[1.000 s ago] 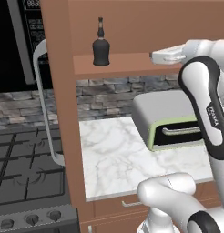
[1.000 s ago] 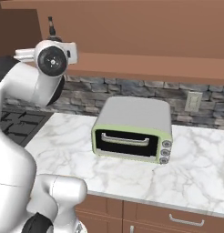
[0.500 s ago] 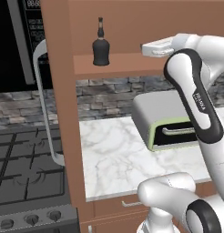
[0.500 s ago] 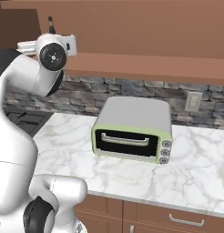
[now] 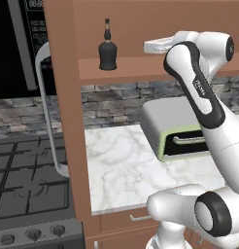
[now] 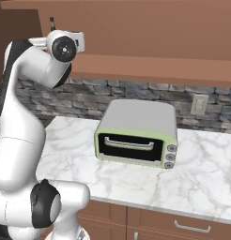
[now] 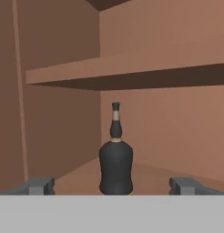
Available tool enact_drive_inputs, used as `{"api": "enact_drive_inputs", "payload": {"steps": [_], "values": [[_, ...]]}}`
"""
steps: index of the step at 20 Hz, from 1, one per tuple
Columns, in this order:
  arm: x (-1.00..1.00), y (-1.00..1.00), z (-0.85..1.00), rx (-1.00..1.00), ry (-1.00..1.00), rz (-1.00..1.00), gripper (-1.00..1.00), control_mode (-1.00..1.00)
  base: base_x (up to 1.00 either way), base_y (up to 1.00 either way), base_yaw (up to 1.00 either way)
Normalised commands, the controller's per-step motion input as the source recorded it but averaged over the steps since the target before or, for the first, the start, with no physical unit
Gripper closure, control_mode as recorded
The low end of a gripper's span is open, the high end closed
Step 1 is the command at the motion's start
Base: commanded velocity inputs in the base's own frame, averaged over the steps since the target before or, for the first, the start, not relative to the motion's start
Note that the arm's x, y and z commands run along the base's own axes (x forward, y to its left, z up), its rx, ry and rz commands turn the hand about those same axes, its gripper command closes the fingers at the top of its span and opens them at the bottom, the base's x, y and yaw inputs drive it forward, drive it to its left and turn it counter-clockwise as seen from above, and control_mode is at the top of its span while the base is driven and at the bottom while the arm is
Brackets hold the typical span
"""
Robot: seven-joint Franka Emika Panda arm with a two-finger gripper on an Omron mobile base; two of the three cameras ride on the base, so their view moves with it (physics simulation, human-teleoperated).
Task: Get the candle and the liquor from the cabinet and move them to the dining counter.
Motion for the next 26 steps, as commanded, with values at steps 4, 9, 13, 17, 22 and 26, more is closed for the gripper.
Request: {"api": "enact_drive_inputs", "payload": {"steps": [4,9,13,17,22,26], "values": [[0.37,0.12,0.02,0.00,0.00,0.00,-1.00,-1.00,0.00,0.00,0.00],[0.27,0.17,0.05,0.00,0.00,0.00,-1.00,-1.00,0.00,0.00,0.00],[0.36,0.14,0.07,0.00,0.00,0.00,-1.00,-1.00,0.00,0.00,0.00],[0.48,0.00,0.00,0.00,0.00,0.00,-1.00,-1.00,0.00,0.00,0.00],[0.46,0.01,0.00,0.00,0.00,0.00,-1.00,-1.00,0.00,0.00,0.00],[0.28,0.11,0.00,0.00,0.00,0.00,-1.00,-1.00,0.00,0.00,0.00]]}}
